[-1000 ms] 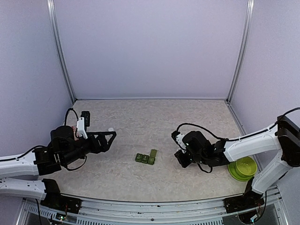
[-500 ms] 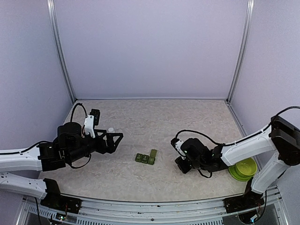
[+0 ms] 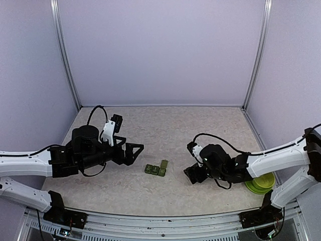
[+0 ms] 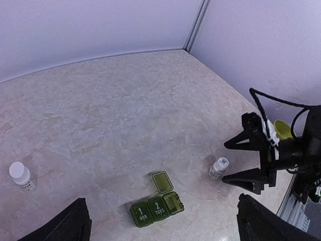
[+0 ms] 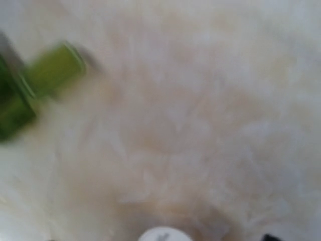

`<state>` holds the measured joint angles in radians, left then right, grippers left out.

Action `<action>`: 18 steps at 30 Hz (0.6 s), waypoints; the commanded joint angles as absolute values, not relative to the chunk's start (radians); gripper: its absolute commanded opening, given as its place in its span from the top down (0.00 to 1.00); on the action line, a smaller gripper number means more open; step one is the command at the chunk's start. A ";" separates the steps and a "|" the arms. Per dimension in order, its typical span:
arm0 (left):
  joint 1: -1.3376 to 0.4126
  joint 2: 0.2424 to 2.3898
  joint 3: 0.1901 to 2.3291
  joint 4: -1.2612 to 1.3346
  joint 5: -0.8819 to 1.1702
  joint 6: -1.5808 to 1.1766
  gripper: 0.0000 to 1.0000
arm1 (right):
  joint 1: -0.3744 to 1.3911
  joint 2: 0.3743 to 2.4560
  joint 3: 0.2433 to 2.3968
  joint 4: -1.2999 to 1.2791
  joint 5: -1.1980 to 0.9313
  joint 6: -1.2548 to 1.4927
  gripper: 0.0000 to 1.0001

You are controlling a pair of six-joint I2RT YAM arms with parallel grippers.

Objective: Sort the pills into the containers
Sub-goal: Place the pill bottle at the center of the board, then pick up the pill bottle from the center of the board.

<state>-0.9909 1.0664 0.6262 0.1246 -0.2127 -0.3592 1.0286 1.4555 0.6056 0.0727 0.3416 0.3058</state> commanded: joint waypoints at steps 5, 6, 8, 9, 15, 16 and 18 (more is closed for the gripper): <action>-1.027 1.229 0.755 0.132 -0.068 -0.228 0.01 | 1.037 1.179 0.513 0.011 0.394 0.348 0.00; -1.032 1.256 0.777 0.125 -0.055 -0.213 0.01 | 1.035 1.138 0.500 -0.009 0.413 0.367 0.00; -1.046 1.314 0.819 0.111 -0.046 -0.189 0.01 | 1.028 1.056 0.470 -0.048 0.475 0.430 0.00; -1.050 1.342 0.840 0.106 -0.041 -0.182 0.01 | 1.023 1.011 0.455 -0.059 0.491 0.466 0.00; -1.073 1.542 0.979 0.082 0.006 -0.150 0.01 | 1.009 0.692 0.321 -0.078 0.611 0.598 0.00; -1.077 1.575 1.001 0.078 0.011 -0.146 0.01 | 1.008 0.644 0.294 -0.073 0.636 0.609 0.00; -1.086 1.639 1.045 0.071 0.019 -0.137 0.01 | 1.001 0.569 0.272 -0.082 0.627 0.620 0.00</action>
<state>-1.0672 1.5463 0.9680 0.0982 -0.0235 -0.1787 1.0149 0.6937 0.3256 -0.0509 0.5472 0.5343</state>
